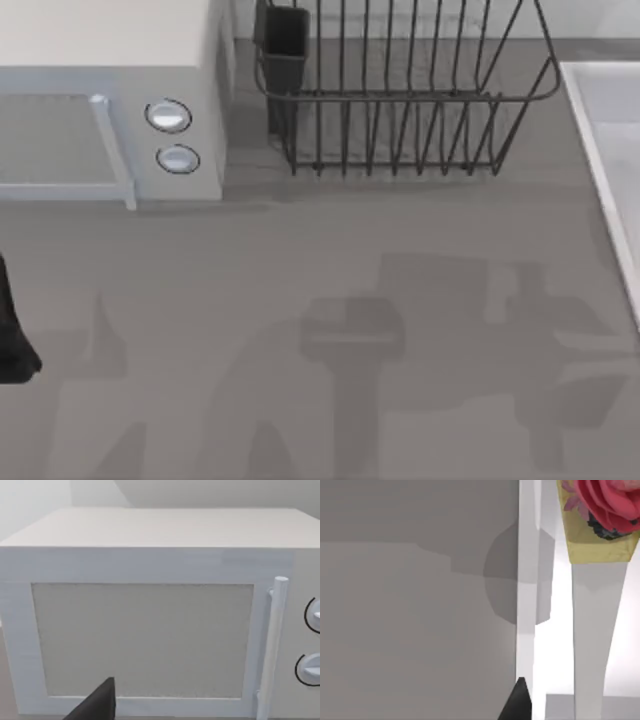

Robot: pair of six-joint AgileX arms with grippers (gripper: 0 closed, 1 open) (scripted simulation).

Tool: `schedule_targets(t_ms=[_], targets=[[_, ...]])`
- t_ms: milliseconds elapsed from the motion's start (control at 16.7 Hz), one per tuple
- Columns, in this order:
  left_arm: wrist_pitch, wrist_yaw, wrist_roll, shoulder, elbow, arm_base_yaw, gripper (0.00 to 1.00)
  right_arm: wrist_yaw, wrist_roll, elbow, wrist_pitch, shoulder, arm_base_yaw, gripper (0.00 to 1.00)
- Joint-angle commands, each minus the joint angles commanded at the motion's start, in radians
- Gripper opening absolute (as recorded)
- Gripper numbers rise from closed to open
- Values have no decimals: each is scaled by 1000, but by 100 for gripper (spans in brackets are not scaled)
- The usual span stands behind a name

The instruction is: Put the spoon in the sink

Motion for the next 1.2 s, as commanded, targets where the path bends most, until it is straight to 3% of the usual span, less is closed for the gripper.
schedule_targets(t_ms=[420,660,900,1200], targets=[[0,0,0,0,0,0,100,5,3,781,-193,540,-7,0],[0,0,0,0,0,0,100,7,25,1104,-257,765,-10,0],[0,0,0,0,0,0,100,9,45,1261,-282,880,-11,0],[0,0,0,0,0,0,100,9,48,1277,-283,891,-11,0]])
